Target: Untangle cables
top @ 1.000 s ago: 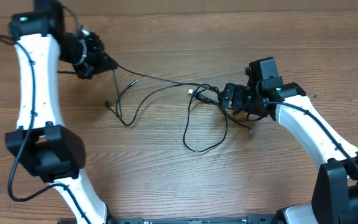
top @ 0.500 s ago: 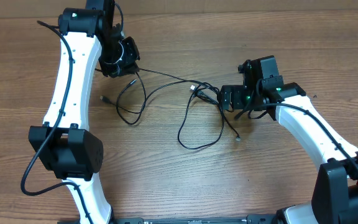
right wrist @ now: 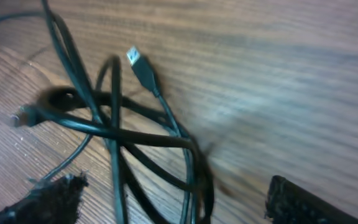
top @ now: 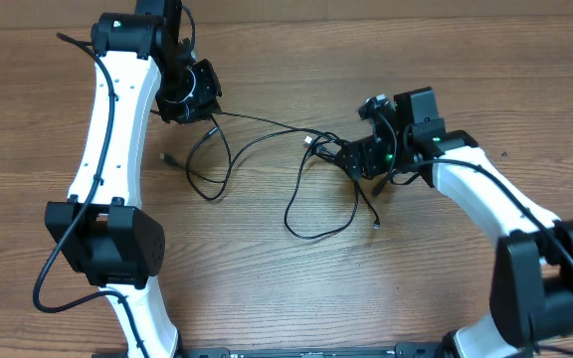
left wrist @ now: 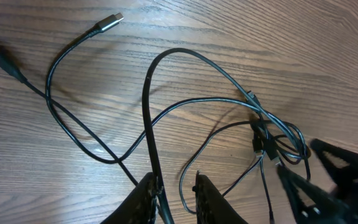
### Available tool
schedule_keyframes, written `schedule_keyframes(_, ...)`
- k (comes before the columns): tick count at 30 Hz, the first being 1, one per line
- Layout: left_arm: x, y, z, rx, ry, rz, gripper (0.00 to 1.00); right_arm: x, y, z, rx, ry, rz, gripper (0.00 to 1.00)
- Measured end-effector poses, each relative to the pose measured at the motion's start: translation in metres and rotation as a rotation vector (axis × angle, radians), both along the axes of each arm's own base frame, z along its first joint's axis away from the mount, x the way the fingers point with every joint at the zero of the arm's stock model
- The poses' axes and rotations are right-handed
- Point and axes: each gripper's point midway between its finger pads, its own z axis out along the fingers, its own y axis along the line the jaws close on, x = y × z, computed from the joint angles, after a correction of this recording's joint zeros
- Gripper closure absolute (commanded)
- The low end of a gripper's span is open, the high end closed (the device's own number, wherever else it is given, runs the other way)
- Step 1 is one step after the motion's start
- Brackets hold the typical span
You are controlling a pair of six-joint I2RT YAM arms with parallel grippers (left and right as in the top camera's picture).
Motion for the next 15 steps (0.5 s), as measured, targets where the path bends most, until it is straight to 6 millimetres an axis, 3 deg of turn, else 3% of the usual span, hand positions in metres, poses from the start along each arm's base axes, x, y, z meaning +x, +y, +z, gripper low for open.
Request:
schedule_keyframes(4,0.0,0.0,0.0,0.0,0.0,0.0,0.77,-0.001,0.006,-0.013,0.02,0.026,0.028,0.17)
schedule_keyframes(12,0.0,-0.002,0.0,0.0,0.0,-0.005,0.76,0.012,0.022,-0.001,0.055,-0.071,0.073,0.86)
schedule_keyframes(15,-0.001,-0.005,0.0,0.0,0.001,-0.013,0.74,0.015,0.026,0.002,0.063,-0.091,0.08,0.95)
